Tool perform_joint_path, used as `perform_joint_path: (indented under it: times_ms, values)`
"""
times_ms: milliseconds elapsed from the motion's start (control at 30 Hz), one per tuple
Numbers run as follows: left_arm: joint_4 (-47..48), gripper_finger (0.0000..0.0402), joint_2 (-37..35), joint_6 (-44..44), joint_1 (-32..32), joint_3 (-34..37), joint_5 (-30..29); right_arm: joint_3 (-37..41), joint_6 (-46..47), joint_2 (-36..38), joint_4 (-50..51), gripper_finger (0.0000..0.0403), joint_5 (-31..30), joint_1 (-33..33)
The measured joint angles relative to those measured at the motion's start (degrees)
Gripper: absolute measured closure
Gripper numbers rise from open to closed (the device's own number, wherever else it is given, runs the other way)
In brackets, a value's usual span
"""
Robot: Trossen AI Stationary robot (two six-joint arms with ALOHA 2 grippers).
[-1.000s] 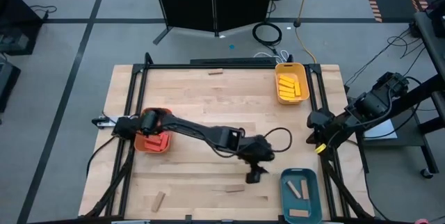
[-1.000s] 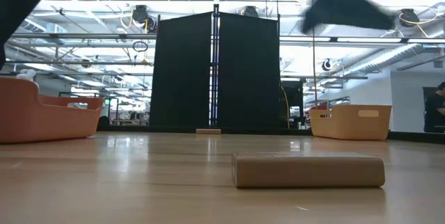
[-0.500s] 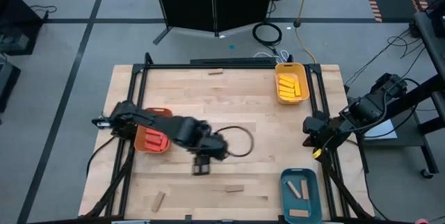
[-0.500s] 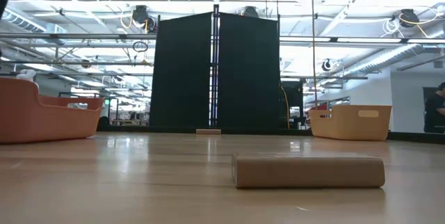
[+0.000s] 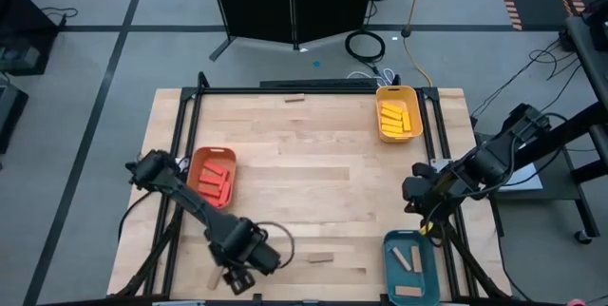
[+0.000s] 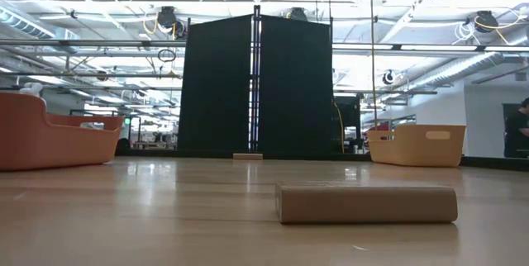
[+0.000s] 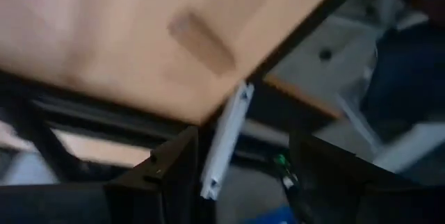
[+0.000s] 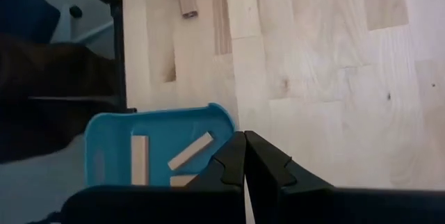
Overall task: Sort blocks
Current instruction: Put the brown block into the blue bin
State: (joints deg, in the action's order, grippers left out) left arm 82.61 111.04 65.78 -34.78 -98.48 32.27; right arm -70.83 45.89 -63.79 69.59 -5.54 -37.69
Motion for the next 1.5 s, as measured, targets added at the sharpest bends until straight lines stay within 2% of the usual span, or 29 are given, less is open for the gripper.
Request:
perform_joint_path:
  times_ms: [133, 200, 433, 633, 933, 1267, 1367, 1500]
  values:
    - [-8.32, 0.0178, 0.00, 8.03, -2.48, 9.68, 9.69, 0.00, -1.86, -1.14, -0.55, 0.0403, 0.38, 0.02]
    - [-13.15, 0.0178, 0.00, 11.24, -3.14, 14.12, 12.12, 0.00, -2.11, -1.50, -0.84, 0.0403, 1.61, 0.02]
    - [-28.51, 0.0178, 0.00, 16.45, -5.21, 23.47, 10.23, 0.00, -1.73, -1.82, -1.38, 0.0403, 6.36, 0.02]
    - [-31.78, 0.0178, 0.00, 20.80, -7.06, 29.60, 8.30, 0.00, -1.01, -1.82, -1.65, 0.0403, 7.65, -0.40]
    - [-45.99, 0.0178, 0.00, 29.62, -8.54, 34.12, 4.63, 0.00, -0.61, -1.79, -1.73, 0.0403, 11.58, -0.72]
    - [-47.98, 0.0182, -0.28, 32.68, -9.14, 36.47, 4.26, 0.00, -1.39, -1.79, -1.69, 0.0403, 11.62, -0.72]
    - [-47.86, 0.0209, -0.26, 31.61, -9.16, 36.50, 4.24, 0.00, -1.59, -1.79, -1.69, 0.0403, 11.62, -0.72]
    - [-47.25, 0.0274, -0.24, 30.11, -9.18, 36.53, 4.26, 0.00, -1.79, -1.79, -1.69, 0.0403, 11.62, -0.72]
